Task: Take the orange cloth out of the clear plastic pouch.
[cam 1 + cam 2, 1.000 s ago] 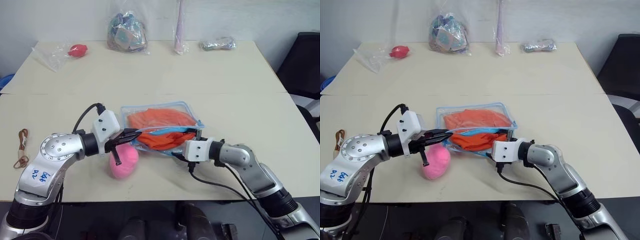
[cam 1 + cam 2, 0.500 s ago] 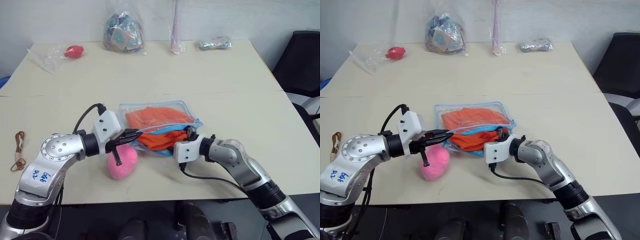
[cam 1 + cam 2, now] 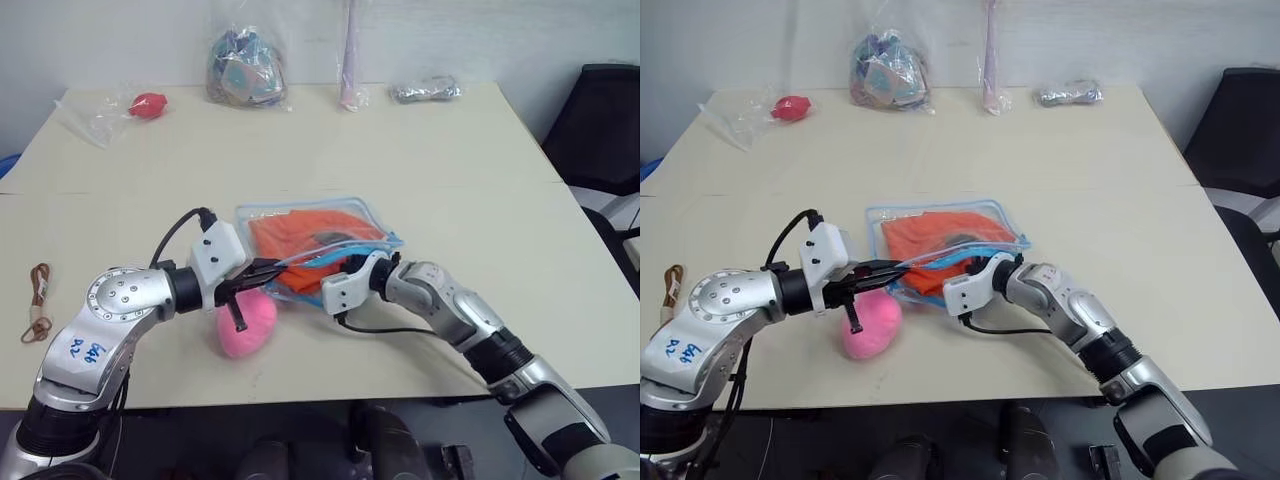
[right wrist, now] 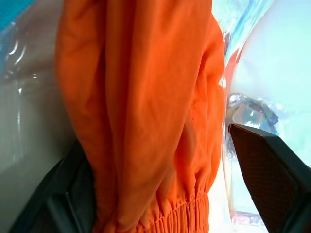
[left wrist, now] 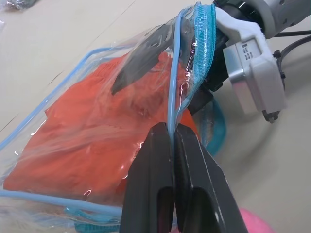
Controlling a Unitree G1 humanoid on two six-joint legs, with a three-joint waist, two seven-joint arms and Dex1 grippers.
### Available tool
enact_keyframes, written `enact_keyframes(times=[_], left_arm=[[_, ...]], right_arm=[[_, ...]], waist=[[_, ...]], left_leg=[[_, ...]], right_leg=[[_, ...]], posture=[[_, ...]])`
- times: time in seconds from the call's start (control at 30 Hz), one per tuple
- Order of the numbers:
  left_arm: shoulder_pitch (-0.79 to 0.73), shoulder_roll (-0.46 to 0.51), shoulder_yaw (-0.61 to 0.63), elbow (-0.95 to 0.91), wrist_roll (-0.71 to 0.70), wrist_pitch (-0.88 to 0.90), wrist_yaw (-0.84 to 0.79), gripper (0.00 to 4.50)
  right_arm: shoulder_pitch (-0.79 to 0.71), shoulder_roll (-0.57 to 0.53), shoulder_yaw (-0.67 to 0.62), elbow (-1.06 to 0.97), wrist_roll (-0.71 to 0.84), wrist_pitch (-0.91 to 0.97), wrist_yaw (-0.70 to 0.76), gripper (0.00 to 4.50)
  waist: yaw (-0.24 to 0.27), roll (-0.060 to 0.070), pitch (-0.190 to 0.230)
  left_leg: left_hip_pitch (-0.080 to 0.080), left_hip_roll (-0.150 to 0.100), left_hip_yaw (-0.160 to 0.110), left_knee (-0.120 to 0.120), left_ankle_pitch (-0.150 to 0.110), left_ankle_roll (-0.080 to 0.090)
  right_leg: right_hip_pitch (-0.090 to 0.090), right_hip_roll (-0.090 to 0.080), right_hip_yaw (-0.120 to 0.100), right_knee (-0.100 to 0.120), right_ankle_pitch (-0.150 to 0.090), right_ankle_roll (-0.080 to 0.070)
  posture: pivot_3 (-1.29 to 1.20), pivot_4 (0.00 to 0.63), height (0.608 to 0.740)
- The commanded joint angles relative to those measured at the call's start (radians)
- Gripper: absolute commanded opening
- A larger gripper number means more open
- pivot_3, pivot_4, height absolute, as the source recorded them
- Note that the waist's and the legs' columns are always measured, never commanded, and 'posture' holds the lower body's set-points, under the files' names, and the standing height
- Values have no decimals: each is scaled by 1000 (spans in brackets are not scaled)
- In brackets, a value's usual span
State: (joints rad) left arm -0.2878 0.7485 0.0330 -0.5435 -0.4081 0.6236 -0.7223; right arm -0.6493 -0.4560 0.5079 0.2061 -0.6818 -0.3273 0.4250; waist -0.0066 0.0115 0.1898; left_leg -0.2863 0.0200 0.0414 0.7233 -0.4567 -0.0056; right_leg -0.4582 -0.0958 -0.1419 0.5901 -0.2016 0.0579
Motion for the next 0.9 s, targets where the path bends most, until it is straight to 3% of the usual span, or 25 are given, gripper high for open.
enact_keyframes(times=[0.03,0.3,0.7,0.9], left_arm=[[-18,1,8,-28,-4,-8,1,0],[-56,-34,27,-5,-32,35,38,0],[-155,-89,-10,50,-29,56,58,0],[-152,-74,-66,94,40,7,42,0]], right_arm=[[47,-12,20,56,6,13,50,3090],[68,-35,16,11,4,3,88,139],[17,-101,90,-7,-68,-186,124,25],[-2,-156,10,-92,-42,-295,59,25]], waist=[[2,0,0],[5,0,0],[7,-1,0],[6,-1,0]], left_leg=[[1,0,0,0,0,0],[1,-1,0,-2,0,0],[2,-1,-2,-3,0,0],[2,-1,-2,-4,0,0]], right_leg=[[0,0,2,0,0,0],[0,0,4,-1,0,0],[3,0,3,-3,0,0],[2,0,3,-4,0,0]], posture=[[0,150,740],[0,150,740],[0,150,740],[0,150,740]])
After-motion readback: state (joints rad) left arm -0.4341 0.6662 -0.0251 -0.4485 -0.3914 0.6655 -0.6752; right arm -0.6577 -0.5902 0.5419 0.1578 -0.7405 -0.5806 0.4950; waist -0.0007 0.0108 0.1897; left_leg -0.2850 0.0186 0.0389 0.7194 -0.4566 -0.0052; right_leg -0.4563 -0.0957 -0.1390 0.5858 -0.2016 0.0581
